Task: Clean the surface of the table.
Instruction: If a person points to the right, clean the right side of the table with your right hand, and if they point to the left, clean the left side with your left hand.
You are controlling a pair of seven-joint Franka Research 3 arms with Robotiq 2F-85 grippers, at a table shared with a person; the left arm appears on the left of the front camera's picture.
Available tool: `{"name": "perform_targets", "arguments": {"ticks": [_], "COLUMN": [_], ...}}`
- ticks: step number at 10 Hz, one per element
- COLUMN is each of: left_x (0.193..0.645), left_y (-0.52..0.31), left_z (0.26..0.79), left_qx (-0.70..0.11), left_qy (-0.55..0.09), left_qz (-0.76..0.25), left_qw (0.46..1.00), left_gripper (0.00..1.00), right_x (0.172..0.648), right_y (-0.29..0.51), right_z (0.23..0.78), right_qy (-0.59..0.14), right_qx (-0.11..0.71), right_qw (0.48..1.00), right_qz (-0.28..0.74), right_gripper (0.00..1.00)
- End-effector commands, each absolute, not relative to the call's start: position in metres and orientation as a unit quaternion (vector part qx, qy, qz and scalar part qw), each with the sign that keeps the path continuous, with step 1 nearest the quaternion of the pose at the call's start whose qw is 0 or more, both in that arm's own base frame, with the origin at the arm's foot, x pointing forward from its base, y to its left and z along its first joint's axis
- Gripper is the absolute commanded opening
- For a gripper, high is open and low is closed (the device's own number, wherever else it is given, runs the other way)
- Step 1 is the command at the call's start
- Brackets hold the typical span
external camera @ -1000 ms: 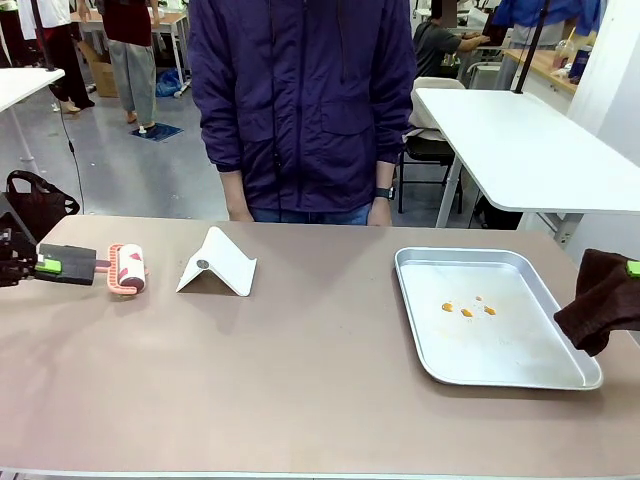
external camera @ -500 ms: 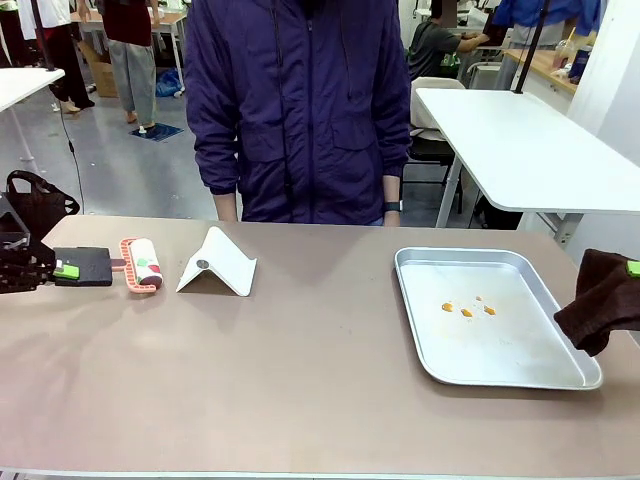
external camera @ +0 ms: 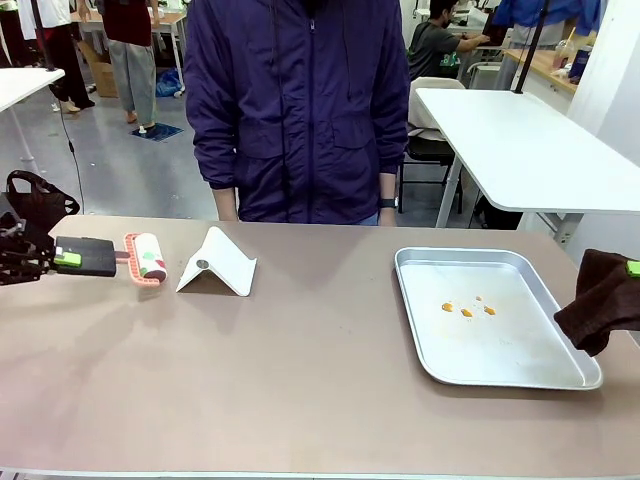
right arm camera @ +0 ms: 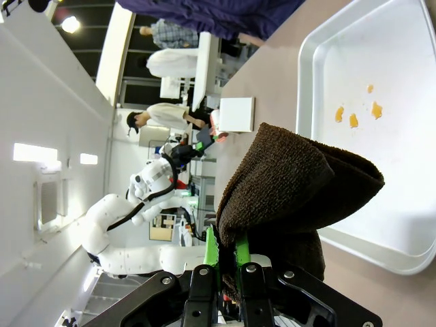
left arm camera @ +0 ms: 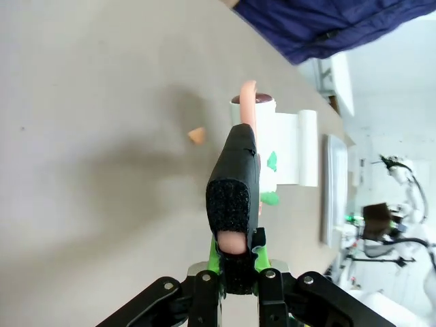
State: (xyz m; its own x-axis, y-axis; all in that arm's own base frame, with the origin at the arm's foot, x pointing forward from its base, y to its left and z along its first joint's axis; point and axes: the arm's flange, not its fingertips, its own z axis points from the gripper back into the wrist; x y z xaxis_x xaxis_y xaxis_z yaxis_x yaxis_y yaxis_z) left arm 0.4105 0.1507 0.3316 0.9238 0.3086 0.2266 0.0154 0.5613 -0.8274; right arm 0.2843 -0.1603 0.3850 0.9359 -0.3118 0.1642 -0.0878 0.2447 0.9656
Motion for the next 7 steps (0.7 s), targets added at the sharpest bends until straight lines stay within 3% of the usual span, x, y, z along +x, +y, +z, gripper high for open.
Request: {"name": "perform_targets", "arguments": {"ticks": [1,7], "left_x": [0.392,0.316], "left_y": [0.176,0.276], "left_z": [0.374,0.417], "left_qx": [-0.524,-0.587], "left_qy": [-0.16,-0.071], "left_qz": [0.083,0.031], "left_qw": [0.832,0.806], "left_gripper": [0.2,0.2], "right_x": [0.281,0.281], "right_y": [-0.16,-0.16], "right_z": [0.392,0.392], "right_qy": [-0.158,-0.158], "right_qx": [0.612,0.612], "right_qw": [0.772,0.772], "right_qz": [-0.072,-0.072], "right_gripper": [0.0,0.0]}}
